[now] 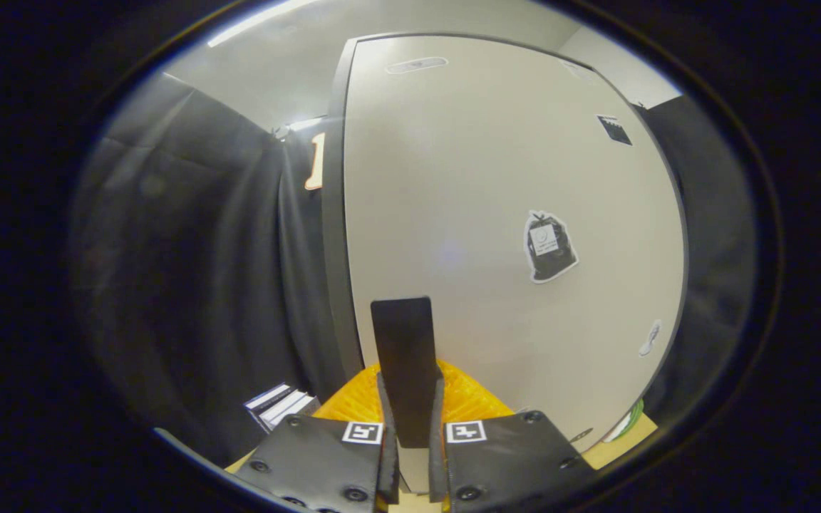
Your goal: Open the shoe cabinet door, grab the shoes and put them into the shoe cabinet, then close the shoe cabinet door.
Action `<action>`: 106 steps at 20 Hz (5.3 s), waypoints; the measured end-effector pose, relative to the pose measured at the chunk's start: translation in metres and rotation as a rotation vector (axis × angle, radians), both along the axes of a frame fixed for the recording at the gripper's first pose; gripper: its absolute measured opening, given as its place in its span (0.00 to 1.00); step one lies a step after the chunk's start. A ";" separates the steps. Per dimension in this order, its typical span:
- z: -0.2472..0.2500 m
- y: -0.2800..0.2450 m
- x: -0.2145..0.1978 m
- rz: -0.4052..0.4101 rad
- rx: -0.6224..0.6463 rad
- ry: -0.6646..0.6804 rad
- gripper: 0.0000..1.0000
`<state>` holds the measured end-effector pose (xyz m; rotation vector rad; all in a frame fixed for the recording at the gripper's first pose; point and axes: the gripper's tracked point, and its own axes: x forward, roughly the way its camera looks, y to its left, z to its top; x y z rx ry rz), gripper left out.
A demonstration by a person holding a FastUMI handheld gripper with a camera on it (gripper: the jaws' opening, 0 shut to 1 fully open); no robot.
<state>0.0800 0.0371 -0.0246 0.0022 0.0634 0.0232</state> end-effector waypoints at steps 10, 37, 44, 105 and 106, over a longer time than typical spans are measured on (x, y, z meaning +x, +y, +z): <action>0.005 -0.007 -0.044 0.064 0.011 -0.012 0.18; 0.031 -0.128 -0.193 0.063 0.003 -0.014 0.17; 0.040 -0.191 -0.224 -0.056 0.022 -0.027 0.10; -0.314 -0.138 -0.203 -0.073 -0.005 0.689 0.22; -0.326 -0.139 -0.202 -0.078 -0.008 0.714 0.22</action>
